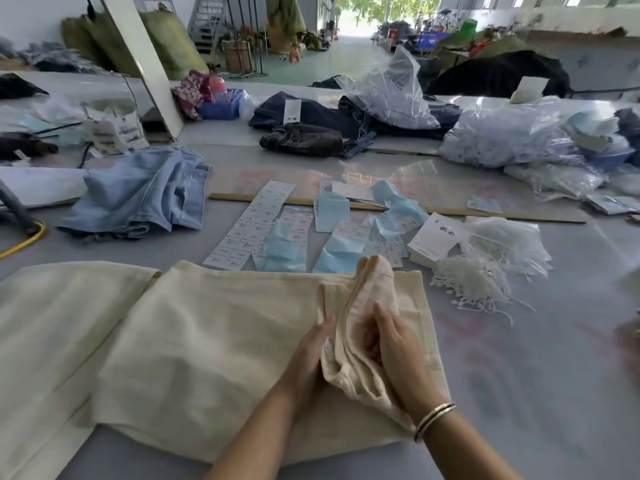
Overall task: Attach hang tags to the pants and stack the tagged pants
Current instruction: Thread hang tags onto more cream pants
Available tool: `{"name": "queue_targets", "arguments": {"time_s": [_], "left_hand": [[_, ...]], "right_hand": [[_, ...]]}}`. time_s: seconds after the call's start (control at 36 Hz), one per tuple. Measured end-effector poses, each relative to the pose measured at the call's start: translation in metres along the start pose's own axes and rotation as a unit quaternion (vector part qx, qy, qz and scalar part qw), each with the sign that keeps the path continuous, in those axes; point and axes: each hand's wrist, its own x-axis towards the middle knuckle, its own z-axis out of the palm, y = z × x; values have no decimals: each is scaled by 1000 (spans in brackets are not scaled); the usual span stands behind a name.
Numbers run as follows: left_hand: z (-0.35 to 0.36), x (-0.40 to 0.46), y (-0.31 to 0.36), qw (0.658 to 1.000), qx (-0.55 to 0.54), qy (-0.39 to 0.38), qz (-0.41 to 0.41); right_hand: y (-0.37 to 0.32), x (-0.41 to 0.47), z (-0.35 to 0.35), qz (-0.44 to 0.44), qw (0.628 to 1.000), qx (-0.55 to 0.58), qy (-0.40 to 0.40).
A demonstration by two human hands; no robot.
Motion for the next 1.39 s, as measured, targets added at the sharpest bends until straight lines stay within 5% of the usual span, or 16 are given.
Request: {"name": "queue_targets", "arguments": {"time_s": [0.22, 0.42, 0.61, 0.78, 0.94, 1.19, 1.25, 1.31, 1.39], "left_hand": [[-3, -5, -4, 995, -87, -39, 0], [-7, -8, -6, 998, -28, -8, 50], [-10, -5, -9, 998, -39, 32, 36], [-6, -5, -7, 999, -45, 14, 26], [-8, -8, -11, 997, -64, -20, 30], [-8, -9, -5, 992, -109, -58, 39], [-6, -3, 2, 997, -28, -41, 57], [-4, 5, 11, 974, 183, 24, 132], [-6, 18, 15, 836, 483, 40, 259]], "right_hand": [[-7, 1, 7, -38, 978, -206, 10], [-3, 1, 8, -78, 958, -275, 4], [2, 6, -7, -78, 978, -195, 14], [3, 9, -42, -24, 998, 45, -26], [4, 8, -56, 12, 986, 167, -24], [-1, 10, -65, 31, 983, 180, -10], [-4, 15, -87, 49, 988, 141, 27], [-1, 15, -110, 82, 990, 110, 35], [5, 7, -141, 125, 989, 75, 29]]}}
